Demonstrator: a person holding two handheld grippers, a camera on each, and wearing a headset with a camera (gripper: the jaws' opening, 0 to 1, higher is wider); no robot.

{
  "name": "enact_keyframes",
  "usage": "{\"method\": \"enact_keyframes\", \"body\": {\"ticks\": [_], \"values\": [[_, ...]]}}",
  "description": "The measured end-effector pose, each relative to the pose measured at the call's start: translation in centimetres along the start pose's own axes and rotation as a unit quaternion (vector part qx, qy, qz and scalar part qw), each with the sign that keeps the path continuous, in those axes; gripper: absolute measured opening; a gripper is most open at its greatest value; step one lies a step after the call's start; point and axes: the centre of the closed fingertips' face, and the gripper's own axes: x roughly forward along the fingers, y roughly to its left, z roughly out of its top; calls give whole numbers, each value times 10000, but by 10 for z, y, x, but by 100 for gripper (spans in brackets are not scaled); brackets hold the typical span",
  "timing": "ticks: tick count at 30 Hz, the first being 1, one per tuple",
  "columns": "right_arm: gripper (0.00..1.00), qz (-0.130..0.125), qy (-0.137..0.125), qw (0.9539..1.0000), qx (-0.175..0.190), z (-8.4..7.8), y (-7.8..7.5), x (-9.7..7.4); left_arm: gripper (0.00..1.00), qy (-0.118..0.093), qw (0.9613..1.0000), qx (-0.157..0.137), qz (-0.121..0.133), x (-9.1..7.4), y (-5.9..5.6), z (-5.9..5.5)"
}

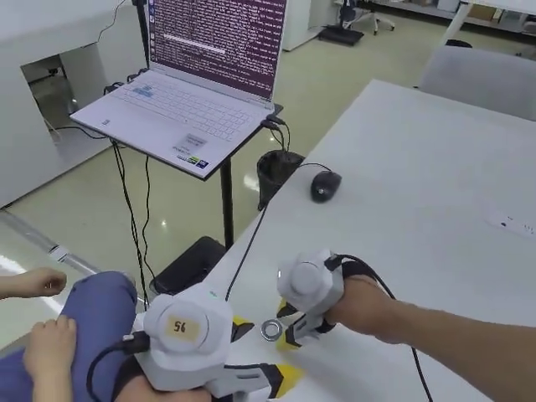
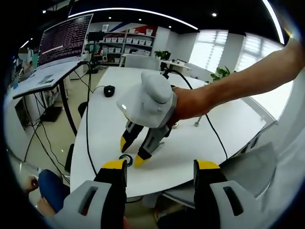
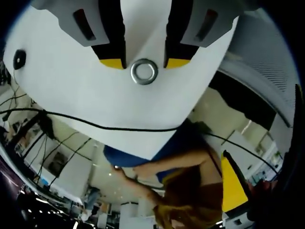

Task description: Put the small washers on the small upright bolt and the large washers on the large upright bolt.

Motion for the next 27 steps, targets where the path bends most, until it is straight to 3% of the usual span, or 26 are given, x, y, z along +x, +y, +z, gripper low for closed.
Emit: {"method": "enact_keyframes", "body": {"ticks": [7, 11, 15, 20, 27], "values": [[32, 185, 96, 9990, -393, 5, 0, 5, 56, 4, 10000, 21, -8, 0, 0, 1], [25, 230, 59, 9987, -442, 5, 7, 0, 56, 5, 10000, 16, 4, 0, 1, 1], [25, 225, 6, 9992, -321, 2, 6, -2, 56, 11, 10000, 29, -8, 1, 0, 2], [25, 201, 96, 9993, -313, -9, 8, -5, 56, 25, 10000, 58, -24, 2, -2, 3], [25, 81, 315, 9995, -38, -38, 13, -22, 55, 35, 9999, 85, -44, 4, -3, 3]]}}
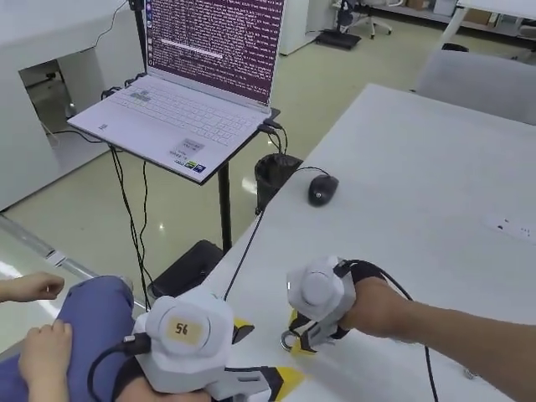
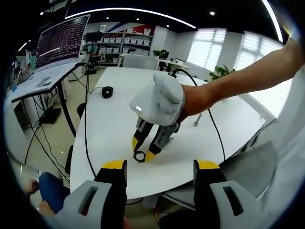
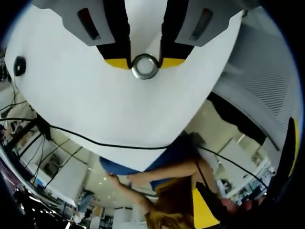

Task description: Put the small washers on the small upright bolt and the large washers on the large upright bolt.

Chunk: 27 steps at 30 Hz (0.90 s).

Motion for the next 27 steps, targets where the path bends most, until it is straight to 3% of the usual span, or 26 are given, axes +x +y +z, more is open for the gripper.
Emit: {"method": "enact_keyframes", "body": {"ticks": [9, 16, 21, 27], "values": [[25, -103, 31, 9996, 245, -25, 7, -10, 56, -3, 9999, 82, -91, 6, -6, 5], [25, -170, -9, 9996, 212, -27, 5, -7, 56, 45, 9996, 189, -199, 12, -11, 8], [24, -250, -45, 9987, 437, -30, 10, -9, 56, 86, 9991, 291, -283, 16, -15, 11], [23, -339, -17, 9968, 722, -48, 19, -16, 56, 142, 9984, 397, -373, 22, -17, 15]]}}
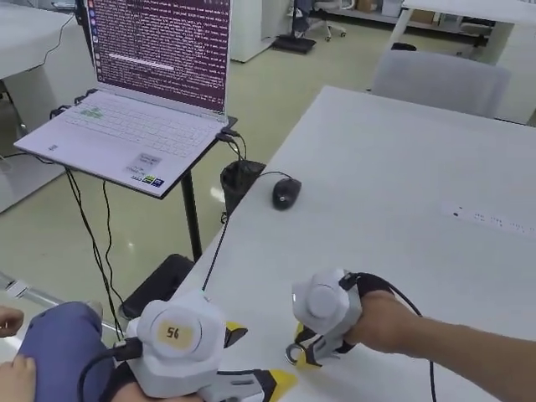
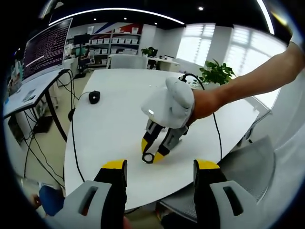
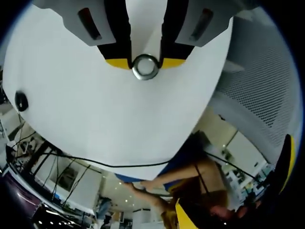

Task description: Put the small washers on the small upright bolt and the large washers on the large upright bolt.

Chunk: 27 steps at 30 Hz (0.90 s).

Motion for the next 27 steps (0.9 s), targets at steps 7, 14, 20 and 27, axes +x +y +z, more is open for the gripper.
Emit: {"method": "enact_keyframes", "body": {"ticks": [7, 14, 20, 27], "values": [[24, -109, -83, 9992, 374, -21, 5, -11, 56, 56, 9999, 84, -111, 8, -3, 3], [24, 51, -113, 9970, 767, -33, 15, -20, 56, 110, 9995, 175, -220, 14, -8, 6], [24, 114, -155, 9990, 404, -34, 16, -20, 56, 133, 9993, 216, -262, 16, -10, 7], [24, -12, -53, 10000, 50, -33, 19, -22, 56, 148, 9993, 230, -269, 18, -11, 9]]}}
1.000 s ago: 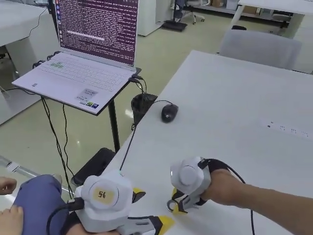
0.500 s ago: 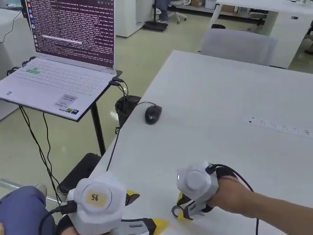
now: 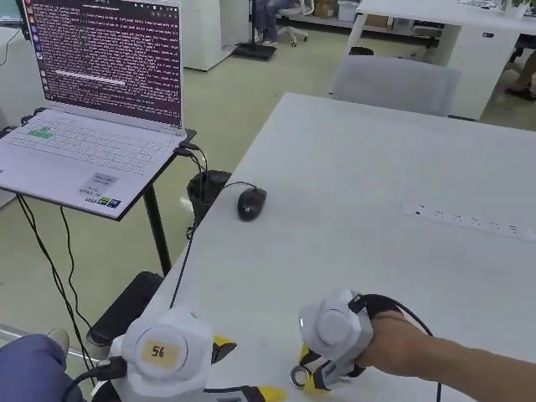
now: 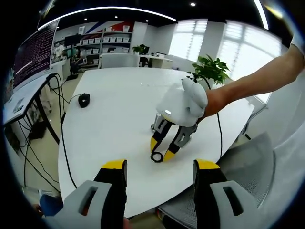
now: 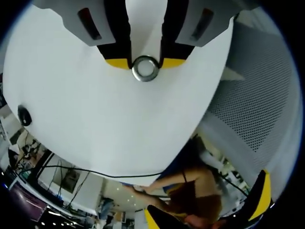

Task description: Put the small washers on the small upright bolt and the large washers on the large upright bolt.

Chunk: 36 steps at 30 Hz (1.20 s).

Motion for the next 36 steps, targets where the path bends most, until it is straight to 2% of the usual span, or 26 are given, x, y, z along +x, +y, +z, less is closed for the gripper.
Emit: {"method": "enact_keyframes", "body": {"ticks": [5, 14, 23, 32, 36], "values": [[23, -79, -157, 9996, 206, 0, -4, 2, 56, -5, 10000, 26, 10, 1, 1, 2], [23, -203, -132, 9990, 387, -3, -7, 2, 55, -12, 10000, -35, 87, -3, 5, -1], [23, -318, -239, 9972, 641, -8, -12, -2, 55, -15, 9999, -69, 112, -3, 5, -2], [23, -649, -286, 9943, 793, -14, -10, -30, 55, -55, 9999, -45, 74, -1, 3, 1], [23, -883, -370, 9913, 899, -17, -15, -51, 55, -54, 10000, -30, 54, 0, 3, 1]]}}
